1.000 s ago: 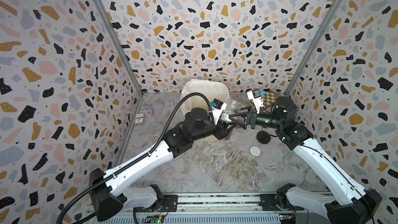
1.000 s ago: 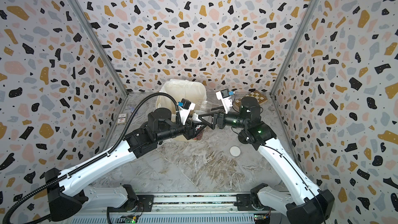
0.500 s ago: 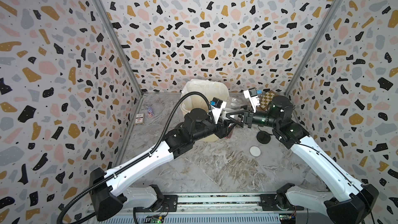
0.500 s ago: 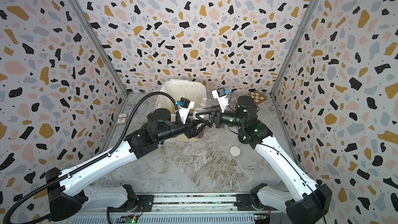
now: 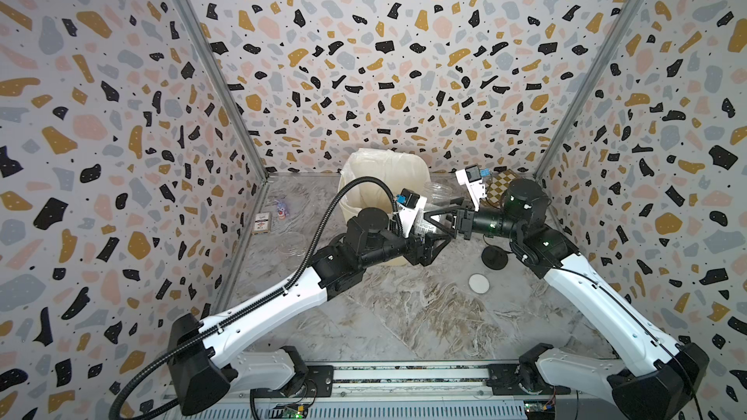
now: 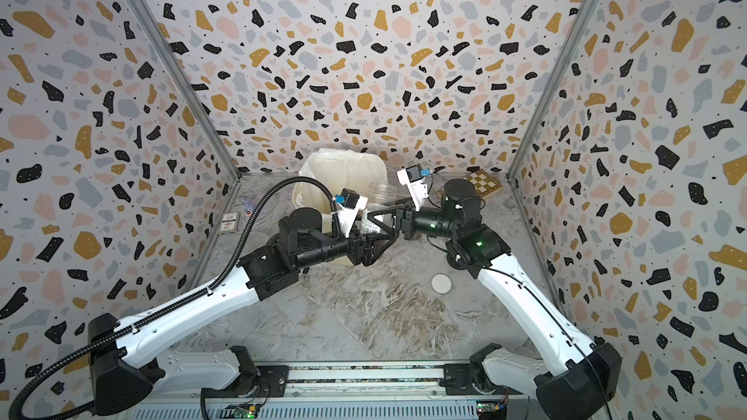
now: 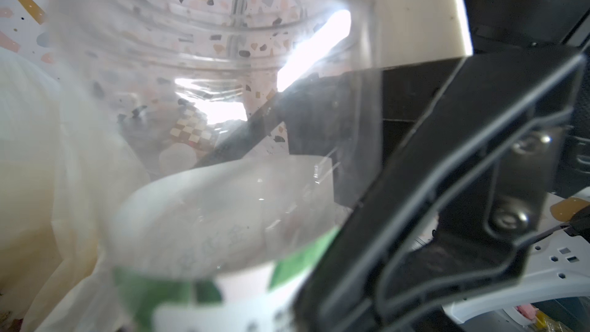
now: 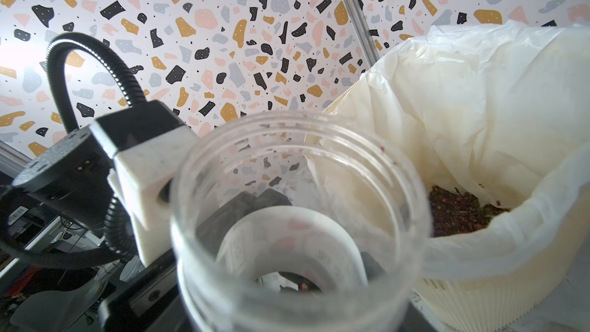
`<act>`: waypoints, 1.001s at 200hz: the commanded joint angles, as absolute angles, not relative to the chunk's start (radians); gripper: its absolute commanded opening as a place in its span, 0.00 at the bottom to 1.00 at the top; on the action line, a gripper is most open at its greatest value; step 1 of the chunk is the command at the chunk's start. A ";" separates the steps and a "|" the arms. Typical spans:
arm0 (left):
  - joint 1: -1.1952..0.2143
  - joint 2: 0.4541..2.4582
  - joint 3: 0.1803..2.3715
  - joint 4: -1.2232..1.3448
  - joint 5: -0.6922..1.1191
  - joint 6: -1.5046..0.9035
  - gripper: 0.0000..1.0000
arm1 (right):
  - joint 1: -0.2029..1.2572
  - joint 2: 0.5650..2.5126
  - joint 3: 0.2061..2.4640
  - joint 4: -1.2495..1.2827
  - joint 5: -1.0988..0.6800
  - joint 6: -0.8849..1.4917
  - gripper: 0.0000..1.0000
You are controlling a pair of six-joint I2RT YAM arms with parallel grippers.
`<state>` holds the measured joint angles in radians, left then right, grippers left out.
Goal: Empty the moldy dried flower tea in the jars
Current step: Pour the moldy dried flower tea into the trash bin.
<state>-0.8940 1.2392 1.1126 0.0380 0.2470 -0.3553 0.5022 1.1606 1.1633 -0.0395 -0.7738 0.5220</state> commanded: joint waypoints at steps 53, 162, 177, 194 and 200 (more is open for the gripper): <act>-0.902 1.148 1.079 0.109 0.294 -0.317 0.92 | 0.440 1.140 1.162 -0.003 -0.797 0.508 0.58; -0.650 1.109 1.246 -0.100 0.432 -0.492 0.90 | 0.397 1.142 1.251 -0.292 -0.690 0.256 0.56; -0.639 1.142 1.319 -0.174 0.440 -0.493 0.88 | 0.397 1.129 1.264 -0.344 -0.658 0.191 0.56; -0.634 1.186 1.389 -0.263 0.477 -0.494 0.87 | 0.400 1.107 1.273 -0.402 -0.607 0.125 0.56; -0.634 1.202 1.412 -0.285 0.492 -0.495 0.86 | 0.401 1.098 1.275 -0.422 -0.588 0.103 0.56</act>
<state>-0.6426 1.1534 1.3300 -0.1646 0.4076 -0.4755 0.3969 1.1530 1.2247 -0.3035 -0.6697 0.2440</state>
